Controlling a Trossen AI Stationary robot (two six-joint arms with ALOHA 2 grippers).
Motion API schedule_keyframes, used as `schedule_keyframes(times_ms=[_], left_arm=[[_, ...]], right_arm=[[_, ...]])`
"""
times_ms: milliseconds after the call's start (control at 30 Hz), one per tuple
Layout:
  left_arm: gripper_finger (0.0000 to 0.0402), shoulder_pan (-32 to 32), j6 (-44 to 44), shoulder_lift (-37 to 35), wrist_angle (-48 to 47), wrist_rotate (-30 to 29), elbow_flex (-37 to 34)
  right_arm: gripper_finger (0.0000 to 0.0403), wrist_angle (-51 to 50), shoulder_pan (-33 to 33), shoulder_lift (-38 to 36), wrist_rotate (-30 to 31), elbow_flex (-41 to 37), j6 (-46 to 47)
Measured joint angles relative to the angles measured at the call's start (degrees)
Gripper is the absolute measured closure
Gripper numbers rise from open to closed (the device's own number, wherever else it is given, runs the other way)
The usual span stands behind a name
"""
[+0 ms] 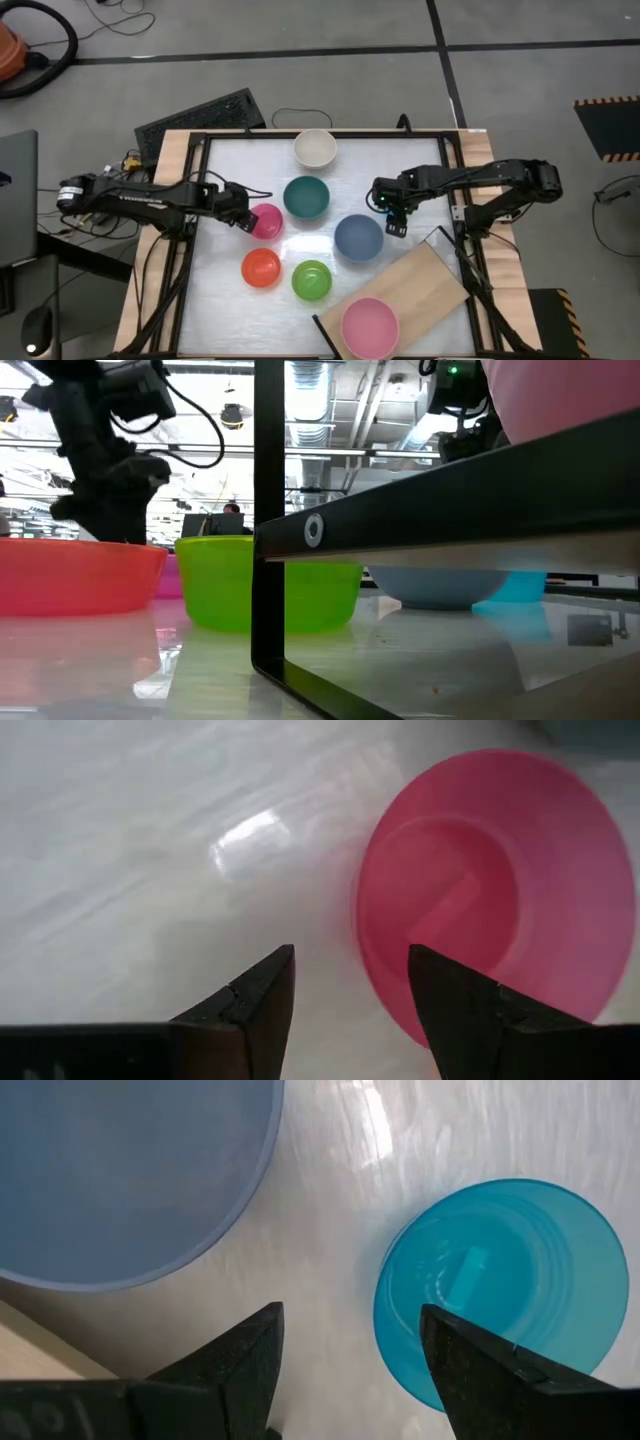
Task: Place and stack bowls onto a shelf
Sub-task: Put the pink bowl on the shelf
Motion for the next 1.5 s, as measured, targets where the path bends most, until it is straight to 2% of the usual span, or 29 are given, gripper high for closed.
schedule_keyframes(times_ms=[133, 400, 633, 867, 967, 1167, 1300, 1500], left_arm=[[0.0249, 1.6, 1.2, 0.0, 2.3, 2.7, -1.6], [0.039, 3.1, 1.1, 0.0, 2.7, 3.3, -2.8], [0.0401, 4.9, 0.5, 0.0, 7.5, 2.5, -2.8], [0.0401, 6.3, -0.4, 0.0, 11.5, 4.5, -0.7], [0.0401, 6.3, -0.4, -0.1, 11.7, 4.5, 2.7], [0.0401, 6.7, 2.4, 0.0, 11.2, 6.9, 11.2], [0.0401, 7.2, 4.8, 1.1, 9.1, 10.6, 17.3], [0.0401, 7.2, 8.4, 5.9, -0.1, 13.1, 26.9]], right_arm=[[0.0142, 0.1, 0.0, 0.0, 0.0, 0.0, 0.7], [0.0143, 0.1, 0.0, 0.0, -0.1, 0.0, 1.6], [0.0143, -0.8, 0.0, -0.6, 0.0, 0.7, 0.0], [0.0143, -2.4, -0.4, -5.1, 4.1, 9.3, -6.0], [0.0143, -1.3, -0.3, -7.1, 4.6, 14.7, -11.7], [0.0143, 9.9, 3.0, -7.9, 4.3, 23.9, -23.1], [0.0143, 16.5, 6.2, -5.4, 4.3, 28.0, -29.9], [0.0143, 16.3, 10.1, 2.9, 3.8, 34.9, -38.7]])
